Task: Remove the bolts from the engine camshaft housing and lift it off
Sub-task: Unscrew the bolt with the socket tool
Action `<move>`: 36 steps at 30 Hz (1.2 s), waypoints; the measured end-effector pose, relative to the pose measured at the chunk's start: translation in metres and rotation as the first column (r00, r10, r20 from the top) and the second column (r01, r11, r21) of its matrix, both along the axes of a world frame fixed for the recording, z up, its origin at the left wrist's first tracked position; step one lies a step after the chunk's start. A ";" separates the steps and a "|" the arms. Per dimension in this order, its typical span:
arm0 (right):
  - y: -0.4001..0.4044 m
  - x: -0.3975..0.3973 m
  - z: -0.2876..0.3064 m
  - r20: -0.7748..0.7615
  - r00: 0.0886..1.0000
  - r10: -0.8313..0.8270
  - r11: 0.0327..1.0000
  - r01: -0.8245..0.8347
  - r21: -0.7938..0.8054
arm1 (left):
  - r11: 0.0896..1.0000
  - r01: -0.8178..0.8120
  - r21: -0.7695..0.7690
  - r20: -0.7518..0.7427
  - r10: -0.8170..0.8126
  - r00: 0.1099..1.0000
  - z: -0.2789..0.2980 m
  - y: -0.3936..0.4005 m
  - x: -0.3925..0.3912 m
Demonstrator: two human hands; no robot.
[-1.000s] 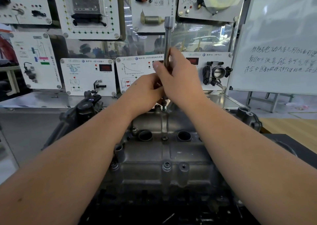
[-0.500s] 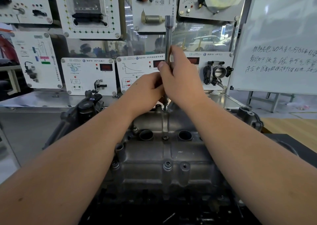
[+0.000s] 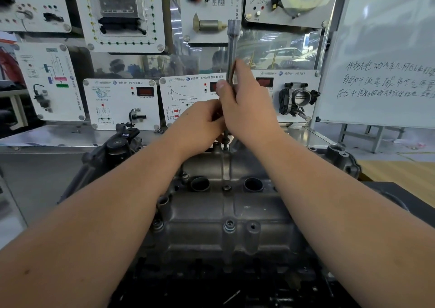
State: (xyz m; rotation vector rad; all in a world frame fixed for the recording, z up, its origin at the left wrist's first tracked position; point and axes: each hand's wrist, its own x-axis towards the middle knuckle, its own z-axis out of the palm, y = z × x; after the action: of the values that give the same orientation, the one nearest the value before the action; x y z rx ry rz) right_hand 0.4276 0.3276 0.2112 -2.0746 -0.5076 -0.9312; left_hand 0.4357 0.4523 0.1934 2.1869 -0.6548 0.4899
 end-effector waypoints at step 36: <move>-0.002 0.003 0.000 0.043 0.997 -0.060 0.998 0.059 0.021 | 0.995 0.074 -0.060 -0.004 -0.074 0.997 -0.002 -0.001 0.002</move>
State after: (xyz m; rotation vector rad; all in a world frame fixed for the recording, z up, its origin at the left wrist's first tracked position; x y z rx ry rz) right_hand 0.4303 0.3260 0.2115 -2.0654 -0.4595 -1.0141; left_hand 0.4377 0.4511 0.1913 2.0992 -0.7064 0.4585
